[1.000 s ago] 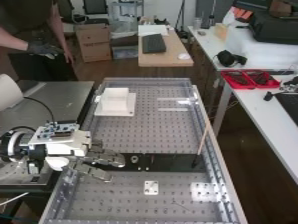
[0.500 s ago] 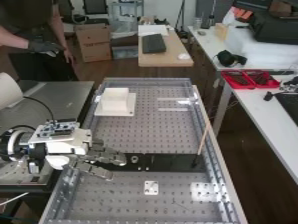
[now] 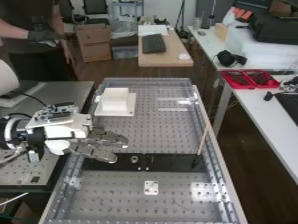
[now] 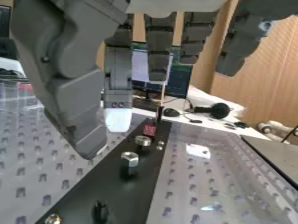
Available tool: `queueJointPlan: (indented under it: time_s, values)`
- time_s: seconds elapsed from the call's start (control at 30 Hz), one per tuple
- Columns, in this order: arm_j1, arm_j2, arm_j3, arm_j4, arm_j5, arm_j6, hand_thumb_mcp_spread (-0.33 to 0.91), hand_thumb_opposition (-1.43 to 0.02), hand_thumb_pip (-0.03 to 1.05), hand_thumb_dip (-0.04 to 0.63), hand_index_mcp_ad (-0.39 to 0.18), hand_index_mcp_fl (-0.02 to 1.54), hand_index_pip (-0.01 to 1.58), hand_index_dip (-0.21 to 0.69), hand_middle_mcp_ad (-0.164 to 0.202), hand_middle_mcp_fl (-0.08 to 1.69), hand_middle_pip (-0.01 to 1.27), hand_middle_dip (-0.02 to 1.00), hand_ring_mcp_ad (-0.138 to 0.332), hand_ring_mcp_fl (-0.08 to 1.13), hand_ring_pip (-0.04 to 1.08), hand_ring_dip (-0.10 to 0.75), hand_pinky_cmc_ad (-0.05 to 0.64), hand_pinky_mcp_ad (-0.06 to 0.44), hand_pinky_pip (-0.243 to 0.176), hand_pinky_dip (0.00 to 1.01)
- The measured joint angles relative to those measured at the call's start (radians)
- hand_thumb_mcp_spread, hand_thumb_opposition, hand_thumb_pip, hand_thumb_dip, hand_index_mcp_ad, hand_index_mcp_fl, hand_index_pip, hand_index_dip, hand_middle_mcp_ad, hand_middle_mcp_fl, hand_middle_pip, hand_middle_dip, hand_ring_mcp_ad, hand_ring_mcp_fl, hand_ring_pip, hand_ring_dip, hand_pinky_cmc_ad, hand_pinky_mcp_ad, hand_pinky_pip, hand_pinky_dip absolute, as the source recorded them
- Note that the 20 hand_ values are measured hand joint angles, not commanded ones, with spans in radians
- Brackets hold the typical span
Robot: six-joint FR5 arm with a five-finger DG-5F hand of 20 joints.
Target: Grab the smaller nut and place it in the white container
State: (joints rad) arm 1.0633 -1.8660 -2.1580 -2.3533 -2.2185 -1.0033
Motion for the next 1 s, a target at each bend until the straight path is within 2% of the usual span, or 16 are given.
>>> queueJointPlan:
  time_s: [0.07,0.17,0.53,1.0]
  values:
    - [0.006,0.016,0.007,-0.023,-0.008,-0.007,0.43,-0.93,0.61,0.202,-0.157,0.42,1.52,0.188,0.059,0.21,0.12,0.23,0.106,0.01,0.1,0.127,0.342,0.274,0.017,0.15]
    - [0.02,0.037,0.019,-0.055,-0.023,-0.014,0.43,-0.93,0.61,0.202,-0.157,0.42,1.52,0.188,0.059,0.21,0.12,0.24,0.106,0.01,0.1,0.127,0.342,0.272,0.037,0.16]
    - [0.102,0.075,0.056,-0.141,-0.076,-0.037,0.43,-0.93,0.61,0.202,-0.157,0.42,1.52,0.187,0.058,0.24,0.12,0.24,0.105,0.01,0.1,0.127,0.344,0.274,0.037,0.16]
    - [0.262,0.082,0.102,-0.253,-0.136,-0.057,0.43,-0.94,0.61,0.202,-0.157,0.43,1.52,0.188,0.058,0.24,0.12,0.24,0.105,0.01,0.1,0.127,0.347,0.271,0.037,0.16]
